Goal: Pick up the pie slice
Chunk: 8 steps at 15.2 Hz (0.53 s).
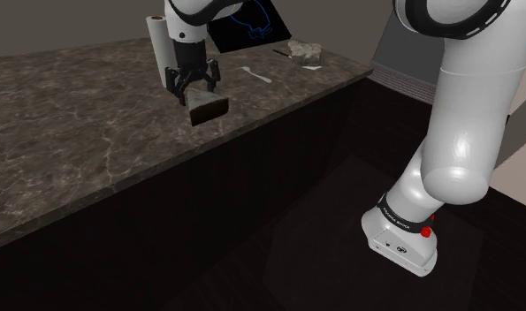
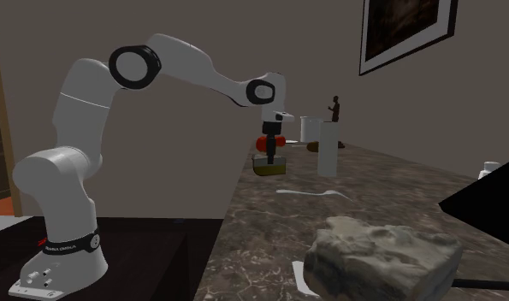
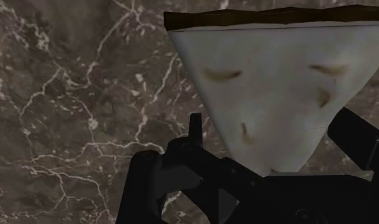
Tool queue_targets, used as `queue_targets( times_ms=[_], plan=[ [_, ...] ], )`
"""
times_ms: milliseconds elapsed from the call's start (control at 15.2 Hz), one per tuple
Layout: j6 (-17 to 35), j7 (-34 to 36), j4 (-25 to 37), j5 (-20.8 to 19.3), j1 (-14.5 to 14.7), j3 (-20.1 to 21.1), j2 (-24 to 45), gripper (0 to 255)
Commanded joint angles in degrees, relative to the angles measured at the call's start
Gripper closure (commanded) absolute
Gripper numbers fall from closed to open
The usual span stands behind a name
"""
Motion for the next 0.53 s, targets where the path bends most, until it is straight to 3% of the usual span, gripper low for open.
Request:
queue_targets(
  times_ms=[0,66,132,462],
  plan=[
    [0.94,-0.04,-0.68,-0.06,-0.03,-0.04,0.23,0],
    [0.93,-0.04,-0.67,-0.07,-0.03,-0.04,0.24,0],
    [1.03,-0.01,-0.68,-0.09,0.0,-0.04,0.33,255],
    [1.08,-0.11,-0.8,-0.06,-0.09,-0.07,0.25,255]
  ],
)
